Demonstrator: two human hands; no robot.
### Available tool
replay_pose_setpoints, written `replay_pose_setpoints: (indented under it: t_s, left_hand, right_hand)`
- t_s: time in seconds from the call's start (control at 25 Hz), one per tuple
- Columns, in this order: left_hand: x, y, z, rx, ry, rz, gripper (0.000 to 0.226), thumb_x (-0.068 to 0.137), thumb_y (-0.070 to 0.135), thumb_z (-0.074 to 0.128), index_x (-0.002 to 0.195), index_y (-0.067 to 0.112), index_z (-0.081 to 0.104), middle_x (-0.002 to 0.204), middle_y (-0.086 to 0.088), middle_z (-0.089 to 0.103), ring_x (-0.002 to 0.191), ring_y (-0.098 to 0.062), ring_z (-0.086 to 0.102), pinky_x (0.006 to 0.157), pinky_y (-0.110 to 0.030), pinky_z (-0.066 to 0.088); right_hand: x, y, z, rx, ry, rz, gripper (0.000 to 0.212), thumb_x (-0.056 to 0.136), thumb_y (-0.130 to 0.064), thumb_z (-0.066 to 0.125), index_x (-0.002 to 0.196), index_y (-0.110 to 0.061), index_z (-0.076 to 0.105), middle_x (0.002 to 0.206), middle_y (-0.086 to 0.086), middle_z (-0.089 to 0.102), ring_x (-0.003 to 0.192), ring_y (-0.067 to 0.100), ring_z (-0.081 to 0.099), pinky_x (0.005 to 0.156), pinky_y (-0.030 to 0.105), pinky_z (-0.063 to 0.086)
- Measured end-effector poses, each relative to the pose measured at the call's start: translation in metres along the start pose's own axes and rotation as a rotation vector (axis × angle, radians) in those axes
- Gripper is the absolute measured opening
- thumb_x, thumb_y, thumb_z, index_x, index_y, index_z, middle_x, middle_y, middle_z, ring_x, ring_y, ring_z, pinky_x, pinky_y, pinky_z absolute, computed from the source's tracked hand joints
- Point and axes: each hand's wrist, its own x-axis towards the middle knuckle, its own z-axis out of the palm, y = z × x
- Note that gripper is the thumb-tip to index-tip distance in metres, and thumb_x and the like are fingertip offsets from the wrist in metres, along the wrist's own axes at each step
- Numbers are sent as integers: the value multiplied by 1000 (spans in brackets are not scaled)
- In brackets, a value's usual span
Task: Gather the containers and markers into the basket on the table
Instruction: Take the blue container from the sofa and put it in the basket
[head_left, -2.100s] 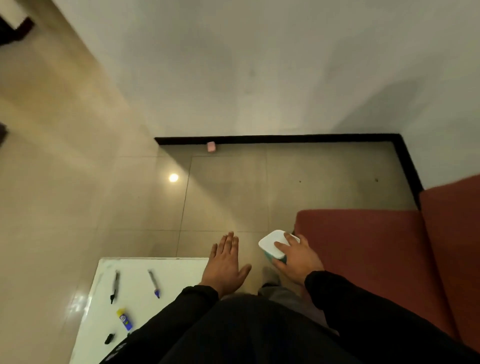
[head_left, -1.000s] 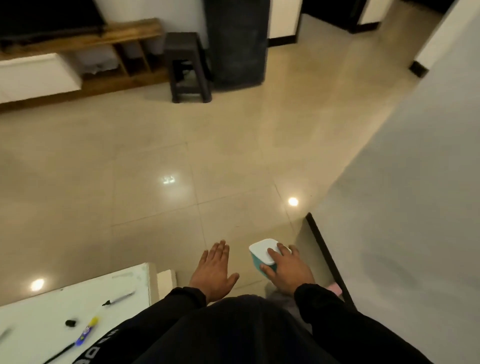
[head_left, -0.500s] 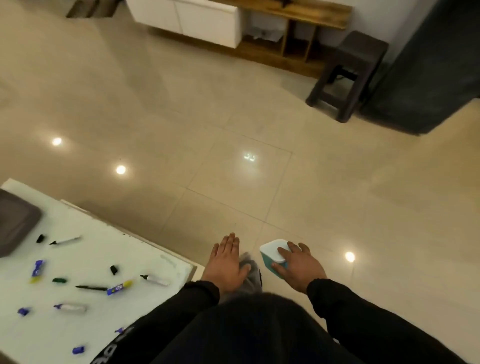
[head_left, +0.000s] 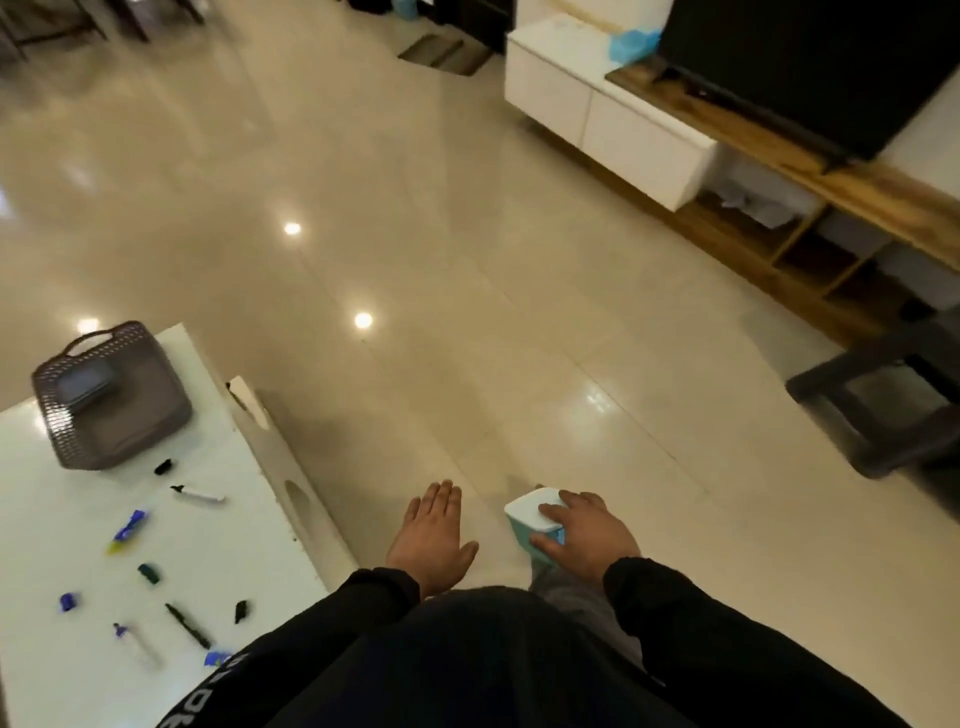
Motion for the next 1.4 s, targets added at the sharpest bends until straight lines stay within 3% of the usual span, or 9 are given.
replay_pose_setpoints:
  t_s: [0.24,0.52,1.0,1.4]
  left_hand:
    - [82,-55,-72,-164,85,-363,86,96,56,36,158,12,-4,167,-8,-5,153,-24,-7,123,-43,-3]
    - [135,-146,-151,-369,256,-701,83,96,52,37,158,9,1,167,-9,0,154,-23,-3,124,-43,0]
    - [153,-416,-229,-585,398,-1021,83,99,53,37,158,7,0,167,-10,-1,154,-24,-3,125,-43,4]
    - [155,-542,-237,-880,497,-1525,85,95,51,45,157,4,9,165,-13,12,152,-28,7,123,-43,10]
  right_hand:
    - [186,-42,-116,-142,-82,-286,65,89,-67,48,145,-34,46,157,-2,36,144,21,25,114,37,32]
    - [347,-188,-190,-369,-157,-660,62,90,-67,47,143,-35,48,156,-2,37,144,23,24,111,40,37]
    - [509,-516,-209,-565,-180,-953,63,92,-65,47,146,-33,43,160,1,28,148,25,14,113,41,35]
    - [608,-764,-150,-941,-456,-1403,68,91,-62,48,149,-28,39,162,3,24,149,29,12,117,42,30]
